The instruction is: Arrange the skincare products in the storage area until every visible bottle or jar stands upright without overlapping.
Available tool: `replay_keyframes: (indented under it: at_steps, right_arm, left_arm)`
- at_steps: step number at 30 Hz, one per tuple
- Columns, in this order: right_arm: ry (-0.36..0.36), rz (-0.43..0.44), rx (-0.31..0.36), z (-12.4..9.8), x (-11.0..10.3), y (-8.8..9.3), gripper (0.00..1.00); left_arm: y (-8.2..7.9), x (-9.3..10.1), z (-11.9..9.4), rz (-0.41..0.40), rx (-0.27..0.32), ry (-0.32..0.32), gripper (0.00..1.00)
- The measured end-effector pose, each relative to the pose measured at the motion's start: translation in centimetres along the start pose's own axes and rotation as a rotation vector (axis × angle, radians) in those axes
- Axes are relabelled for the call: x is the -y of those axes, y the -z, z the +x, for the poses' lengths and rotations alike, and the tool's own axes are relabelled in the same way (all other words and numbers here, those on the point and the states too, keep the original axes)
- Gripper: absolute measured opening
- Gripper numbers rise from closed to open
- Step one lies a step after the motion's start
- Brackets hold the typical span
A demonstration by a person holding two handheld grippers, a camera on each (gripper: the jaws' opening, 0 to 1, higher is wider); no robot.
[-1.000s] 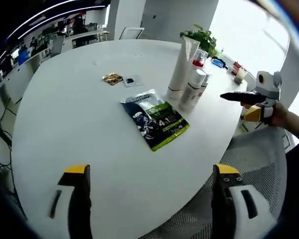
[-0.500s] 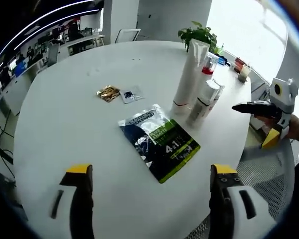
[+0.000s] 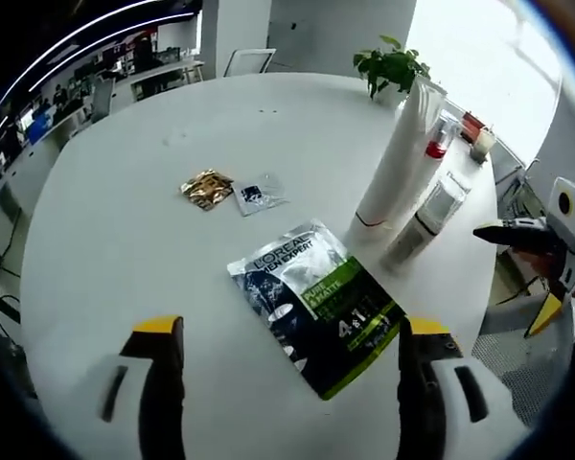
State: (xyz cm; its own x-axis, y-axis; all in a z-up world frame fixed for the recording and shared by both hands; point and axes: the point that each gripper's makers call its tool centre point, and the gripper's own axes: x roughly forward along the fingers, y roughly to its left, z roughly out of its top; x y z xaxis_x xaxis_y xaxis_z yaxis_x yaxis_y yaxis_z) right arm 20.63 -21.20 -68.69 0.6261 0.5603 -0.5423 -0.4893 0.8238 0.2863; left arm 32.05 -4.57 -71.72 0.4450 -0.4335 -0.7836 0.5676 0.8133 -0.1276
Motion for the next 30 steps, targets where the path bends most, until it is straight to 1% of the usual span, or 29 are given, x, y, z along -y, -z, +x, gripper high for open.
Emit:
replay_keyframes:
  at_steps: [2, 4, 6, 7, 9, 10, 13, 15, 18, 21, 24, 28, 30]
  right_arm:
    - [-0.001, -0.002, -0.005, 0.0, -0.1, 0.1, 1.0]
    - [-0.001, -0.002, -0.01, 0.0, 0.0, 0.3, 1.0]
    - [-0.001, 0.001, -0.013, 0.0, 0.0, 0.4, 1.0]
    - [-0.003, 0.004, -0.013, 0.0, 0.0, 0.3, 1.0]
    - [0.0, 0.007, -0.014, 0.0, 0.0, 0.3, 1.0]
    - [0.0, 0.007, -0.014, 0.0, 0.0, 0.3, 1.0]
    - [0.005, 0.012, -0.016, 0.0, 0.1, 0.3, 1.0]
    - [0.005, 0.016, -0.018, 0.0, 0.1, 0.3, 1.0]
    - [0.005, 0.021, -0.022, 0.0, 0.3, 0.4, 1.0]
    - [0.01, 0.025, -0.023, 0.0, 0.4, 0.4, 1.0]
    - [0.016, 0.028, -0.023, 0.0, 0.5, 0.4, 1.0]
    - [0.021, 0.025, -0.031, 0.0, 0.5, 0.6, 1.0]
    - [0.023, 0.018, -0.037, 0.0, 0.5, 0.7, 1.0]
  left_arm:
    - [-0.9, -0.3, 1.0, -0.008, 0.008, 0.0, 0.85]
    - [-1.3, -0.4, 1.4, -0.016, 0.016, -0.008, 0.85]
    - [-2.3, -0.9, 2.3, -0.028, 0.025, -0.021, 0.84]
    - [-2.3, -0.9, 2.4, -0.03, 0.026, -0.024, 0.83]
    - [-2.6, -1.4, 2.6, -0.039, 0.037, -0.056, 0.81]
    - [-3.3, -1.9, 3.4, -0.053, 0.039, -0.066, 0.81]
    - [-3.9, -2.5, 4.0, -0.081, 0.043, -0.072, 0.8]
    - [-4.3, -2.4, 4.4, -0.079, 0.038, -0.074, 0.8]
    - [-5.0, -2.4, 5.1, -0.066, 0.039, -0.067, 0.75]
    - [-5.5, -2.5, 5.9, -0.054, 0.037, -0.073, 0.76]
    - [-6.1, -2.4, 6.8, -0.051, 0.038, -0.065, 0.75]
    - [-7.2, -2.0, 7.7, -0.058, 0.066, -0.061, 0.75]
    - [-7.6, -2.0, 8.2, -0.054, 0.071, -0.065, 0.74]
